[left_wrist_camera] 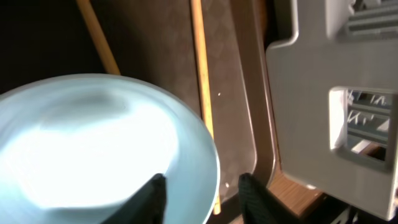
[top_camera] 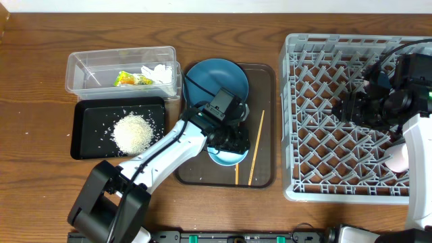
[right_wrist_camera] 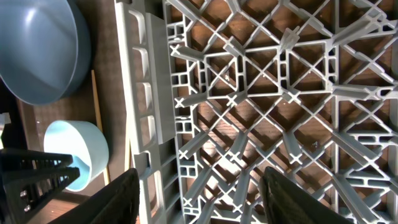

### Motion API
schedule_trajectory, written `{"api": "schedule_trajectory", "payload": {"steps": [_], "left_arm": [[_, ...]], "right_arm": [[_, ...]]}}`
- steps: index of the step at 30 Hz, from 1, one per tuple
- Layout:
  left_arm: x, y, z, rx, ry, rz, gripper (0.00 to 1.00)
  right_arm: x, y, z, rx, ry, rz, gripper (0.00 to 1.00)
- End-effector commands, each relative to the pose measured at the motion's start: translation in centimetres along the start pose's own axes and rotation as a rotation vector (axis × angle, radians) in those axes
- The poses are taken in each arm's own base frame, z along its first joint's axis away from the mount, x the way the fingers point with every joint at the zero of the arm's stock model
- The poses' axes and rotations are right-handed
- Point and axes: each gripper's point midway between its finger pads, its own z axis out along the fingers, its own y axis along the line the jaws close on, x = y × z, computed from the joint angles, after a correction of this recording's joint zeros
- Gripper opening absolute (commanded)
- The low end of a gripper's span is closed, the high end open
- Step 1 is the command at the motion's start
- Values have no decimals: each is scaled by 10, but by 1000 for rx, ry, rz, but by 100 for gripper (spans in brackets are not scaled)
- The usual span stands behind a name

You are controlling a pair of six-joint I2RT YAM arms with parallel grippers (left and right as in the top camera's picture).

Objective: Sort waste into correct bins and load items into the dishwasher rack
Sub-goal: 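Carry the empty white bowl with the left gripper onto the brown tray and release, then grasp the white bowl rim with the right gripper and lift it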

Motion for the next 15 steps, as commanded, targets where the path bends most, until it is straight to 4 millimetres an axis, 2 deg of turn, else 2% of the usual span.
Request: {"api": "schedule_trajectory", "payload": {"steps": [1,4,7,12,15], "left_arm": [[-5,4,-12,-12,-24,-15,48],[0,15,-31,-36,-19,-62,50],[5,39,-60,-118,-48,-125,50],[23,91,-122,-330,-125,-239,54],[39,118,-158,-445,-171,-316,59]], "right_arm": [[3,3,3,-3,14,1,60],[3,9,5,-9,16,-18,60],[4,22,9,-24,20,-77,60],[11,59,18,-63,35,-212,61],[16,88,24,-98,33,-309,62]]}}
